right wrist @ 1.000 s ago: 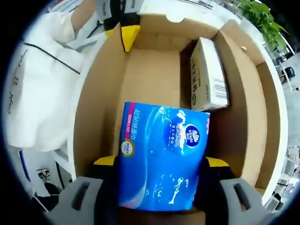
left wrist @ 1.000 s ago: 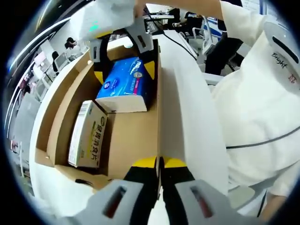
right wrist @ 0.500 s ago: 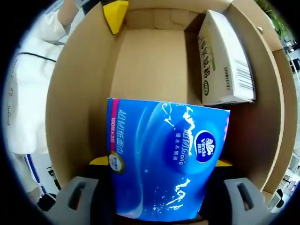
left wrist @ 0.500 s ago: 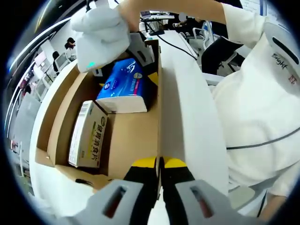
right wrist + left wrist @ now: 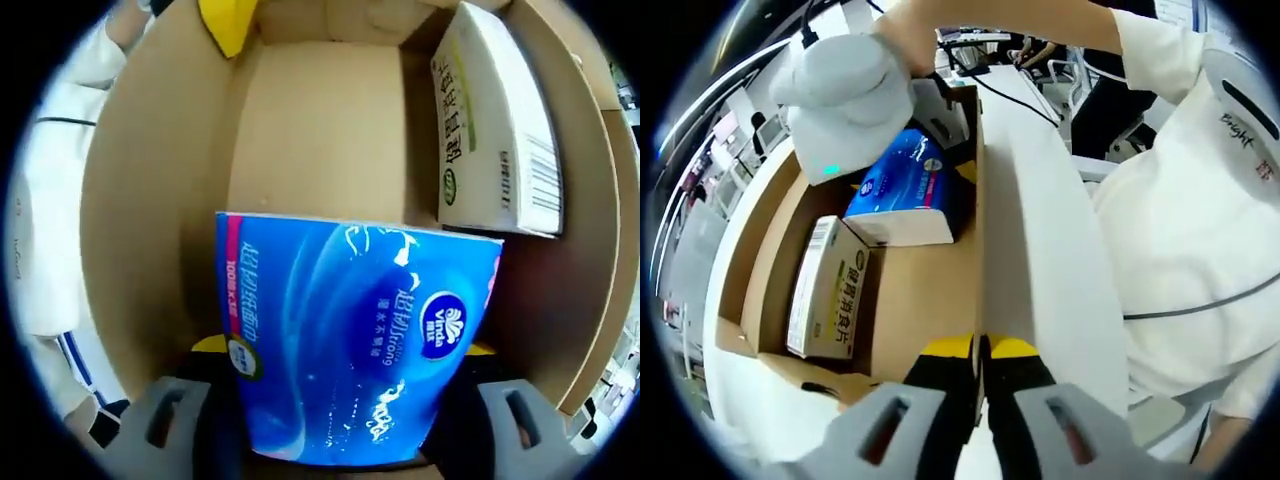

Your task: Operate the shoe box by opening the lid, removing the specified soft item, and placing it in the target area until the item is outside and the box remains undamaged.

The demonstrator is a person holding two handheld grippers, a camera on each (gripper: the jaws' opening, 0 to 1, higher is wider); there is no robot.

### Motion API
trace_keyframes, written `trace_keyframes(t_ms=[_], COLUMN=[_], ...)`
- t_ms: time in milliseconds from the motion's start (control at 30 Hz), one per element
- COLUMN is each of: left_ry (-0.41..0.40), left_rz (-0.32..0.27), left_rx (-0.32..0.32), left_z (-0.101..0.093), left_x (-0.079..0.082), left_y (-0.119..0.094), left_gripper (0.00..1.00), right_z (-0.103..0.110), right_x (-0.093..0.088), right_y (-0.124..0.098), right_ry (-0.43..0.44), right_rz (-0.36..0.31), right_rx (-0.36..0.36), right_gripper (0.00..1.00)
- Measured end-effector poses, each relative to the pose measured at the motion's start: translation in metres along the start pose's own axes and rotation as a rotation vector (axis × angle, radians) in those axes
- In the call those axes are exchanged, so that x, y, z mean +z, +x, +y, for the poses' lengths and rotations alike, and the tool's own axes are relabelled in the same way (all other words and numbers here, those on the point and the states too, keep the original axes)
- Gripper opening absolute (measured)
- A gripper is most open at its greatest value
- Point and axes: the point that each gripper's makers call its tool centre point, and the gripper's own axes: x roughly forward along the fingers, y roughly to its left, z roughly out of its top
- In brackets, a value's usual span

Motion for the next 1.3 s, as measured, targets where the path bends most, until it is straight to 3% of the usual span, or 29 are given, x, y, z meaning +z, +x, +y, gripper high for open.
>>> trace_keyframes(t_ms=[200,633,833,900,1300], left_ry=[0.000,0.001,0.001,0.001,-0.003], left_rz=[-0.001,-0.004,-0.002,-0.004,-0.007], left_rx=[0.000,0.006,0.007,0.005,-0.004], left_z=[0.0009,0.0012,0.0007,0.0005,-0.0018], left_x=[-0.0003,0.0005,0.0014,0.0017,0.0030], left_y=[0.0003,0.0004,0.0001,-0.0006,-0.0020], left_gripper=[0.02,0.02,0.02,0.02,0.01], right_z=[0.0002,-0.0029,0.0035,-0.0013,0.0002], right_x=[0.0008,0.0024,0.0032,0.0024,-0.0007], right_y=[-0.0003,-0.0011,-0.0029,-0.0048,-0.0090], right_ry=[0.002,0.001,-0.021,-0.009,0.010], right_rz=[-0.051,-0.067,-0.114,-0.118,-0.109], right_rx=[-0.001,-0.002,0.005,-0.007,0.020], right_gripper=[0.82,0.81,0.74,0.71,0.71])
